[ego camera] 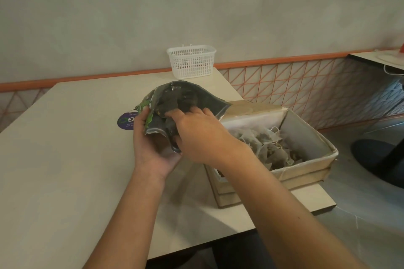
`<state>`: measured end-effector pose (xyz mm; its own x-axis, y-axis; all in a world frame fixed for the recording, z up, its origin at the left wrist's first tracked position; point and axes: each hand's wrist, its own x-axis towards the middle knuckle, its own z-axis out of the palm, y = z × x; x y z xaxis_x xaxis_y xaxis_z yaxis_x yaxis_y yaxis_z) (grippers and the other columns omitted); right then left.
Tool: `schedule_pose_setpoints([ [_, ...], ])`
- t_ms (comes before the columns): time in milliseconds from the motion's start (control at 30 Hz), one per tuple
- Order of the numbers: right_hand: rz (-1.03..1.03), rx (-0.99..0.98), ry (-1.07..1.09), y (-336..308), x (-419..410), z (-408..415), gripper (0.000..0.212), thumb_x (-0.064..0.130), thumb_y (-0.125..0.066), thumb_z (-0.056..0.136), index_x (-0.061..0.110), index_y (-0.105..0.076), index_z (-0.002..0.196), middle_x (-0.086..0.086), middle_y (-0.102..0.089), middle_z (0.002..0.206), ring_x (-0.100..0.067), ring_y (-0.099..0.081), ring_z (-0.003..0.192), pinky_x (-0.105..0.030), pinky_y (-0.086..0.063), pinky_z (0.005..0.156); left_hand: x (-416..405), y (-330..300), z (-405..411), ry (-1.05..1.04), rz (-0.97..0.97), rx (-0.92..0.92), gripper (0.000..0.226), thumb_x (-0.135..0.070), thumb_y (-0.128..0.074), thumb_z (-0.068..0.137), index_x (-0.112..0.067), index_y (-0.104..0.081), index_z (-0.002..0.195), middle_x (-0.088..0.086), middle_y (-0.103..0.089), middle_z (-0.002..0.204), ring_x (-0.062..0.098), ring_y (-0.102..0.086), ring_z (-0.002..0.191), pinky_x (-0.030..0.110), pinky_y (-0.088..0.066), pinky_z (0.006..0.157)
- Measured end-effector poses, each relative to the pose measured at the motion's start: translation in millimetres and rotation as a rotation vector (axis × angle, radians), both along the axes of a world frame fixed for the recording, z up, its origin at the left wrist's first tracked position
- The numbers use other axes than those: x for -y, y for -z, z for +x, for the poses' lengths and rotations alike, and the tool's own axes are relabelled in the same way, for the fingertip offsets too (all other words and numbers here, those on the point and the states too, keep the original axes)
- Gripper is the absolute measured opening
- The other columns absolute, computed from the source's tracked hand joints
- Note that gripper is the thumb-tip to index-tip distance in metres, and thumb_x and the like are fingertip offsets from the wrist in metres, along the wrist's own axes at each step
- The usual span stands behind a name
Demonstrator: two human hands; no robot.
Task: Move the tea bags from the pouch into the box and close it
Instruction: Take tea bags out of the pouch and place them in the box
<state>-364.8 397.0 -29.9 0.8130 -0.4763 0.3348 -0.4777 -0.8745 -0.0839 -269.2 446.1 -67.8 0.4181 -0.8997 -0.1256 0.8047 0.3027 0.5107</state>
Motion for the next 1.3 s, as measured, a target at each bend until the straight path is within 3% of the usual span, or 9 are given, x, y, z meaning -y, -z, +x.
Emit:
schedule_pose_setpoints([
  [200, 0.103, 0.028, 0.014, 1, 5, -6, 0.053, 0.027, -0.058, 0.09, 0.024, -0.042, 0.14, -0.001, -0.057, 0.128, -0.022, -0.046, 0.123, -0.035, -0.025, 0.102, 1, 3, 0, 0.005, 0.013, 0.004, 0.048, -0.055, -0.051, 0.091, -0.018, -0.082, 0.087, 0.007, -0.074, 0.11, 0.026, -0.068, 0.104, 0.037, -0.047, 0.097],
  [367, 0.094, 0.017, -0.01, 4, 9, -18, 0.031, 0.031, -0.053, 0.092, 0.025, -0.06, 0.122, -0.001, -0.051, 0.119, -0.022, -0.043, 0.117, -0.034, -0.028, 0.101, 3, 4, -2, 0.009, 0.022, 0.013, 0.046, -0.054, -0.053, 0.089, -0.018, -0.082, 0.09, 0.007, -0.073, 0.111, 0.025, -0.066, 0.103, 0.035, -0.046, 0.095],
  [500, 0.159, 0.215, -0.103, 7, 9, -30, 0.016, 0.018, -0.061, 0.086, 0.018, -0.06, 0.102, 0.002, -0.058, 0.101, -0.017, -0.051, 0.097, -0.028, -0.041, 0.088, 5, 4, -1, 0.031, 0.018, 0.027, 0.045, -0.053, -0.053, 0.089, -0.019, -0.081, 0.092, 0.007, -0.071, 0.115, 0.027, -0.062, 0.112, 0.038, -0.042, 0.104],
  [633, 0.311, 0.369, -0.133, -2, 13, -49, 0.007, 0.016, -0.063, 0.088, 0.017, -0.058, 0.092, 0.007, -0.062, 0.086, -0.01, -0.056, 0.078, -0.025, -0.048, 0.069, 9, 3, -3, 0.036, -0.014, 0.017, 0.043, -0.053, -0.054, 0.089, -0.021, -0.076, 0.109, 0.008, -0.069, 0.122, 0.028, -0.062, 0.113, 0.04, -0.049, 0.097],
  [800, 0.521, 0.66, -0.115, -20, 20, -84, 0.013, 0.017, -0.068, 0.087, 0.018, -0.056, 0.091, 0.006, -0.065, 0.088, -0.004, -0.063, 0.082, -0.018, -0.053, 0.075, 14, 4, 0, 0.046, -0.074, -0.009, 0.051, -0.051, -0.056, 0.089, -0.026, -0.065, 0.132, 0.008, -0.061, 0.138, 0.032, -0.057, 0.127, 0.048, -0.043, 0.106],
  [933, 0.576, 0.802, 0.001, -24, 38, -111, 0.022, 0.021, -0.071, 0.085, 0.023, -0.053, 0.098, 0.008, -0.064, 0.092, -0.009, -0.064, 0.078, -0.019, -0.051, 0.063, 15, 5, 0, 0.058, -0.098, -0.009, 0.035, -0.049, -0.049, 0.094, -0.029, -0.07, 0.112, 0.003, -0.056, 0.144, 0.03, -0.052, 0.133, 0.047, -0.041, 0.108],
  [1033, 0.524, 0.851, 0.139, -19, 56, -126, 0.024, 0.021, -0.072, 0.084, 0.024, -0.057, 0.102, 0.011, -0.062, 0.091, -0.025, -0.063, 0.074, -0.033, -0.052, 0.062, 14, 4, -1, 0.066, -0.104, 0.0, 0.035, -0.048, -0.046, 0.096, -0.027, -0.073, 0.106, 0.001, -0.053, 0.146, 0.028, -0.051, 0.134, 0.046, -0.042, 0.108],
  [1167, 0.519, 0.93, 0.231, -12, 75, -135, 0.02, 0.017, -0.069, 0.086, 0.023, -0.06, 0.103, -0.001, -0.065, 0.099, -0.031, -0.066, 0.077, -0.047, -0.057, 0.069, 14, 5, -1, 0.076, -0.117, 0.015, 0.037, -0.049, -0.045, 0.097, -0.029, -0.067, 0.119, 0.001, -0.051, 0.148, 0.028, -0.05, 0.135, 0.046, -0.043, 0.107],
  [1300, 0.542, 0.938, 0.293, -3, 88, -140, 0.014, 0.008, -0.062, 0.089, 0.019, -0.06, 0.098, -0.001, -0.066, 0.101, -0.026, -0.067, 0.082, -0.042, -0.058, 0.076, 14, 5, -2, 0.08, -0.131, 0.032, 0.041, -0.049, -0.045, 0.097, -0.032, -0.061, 0.129, 0.001, -0.053, 0.148, 0.028, -0.05, 0.135, 0.045, -0.045, 0.105],
])
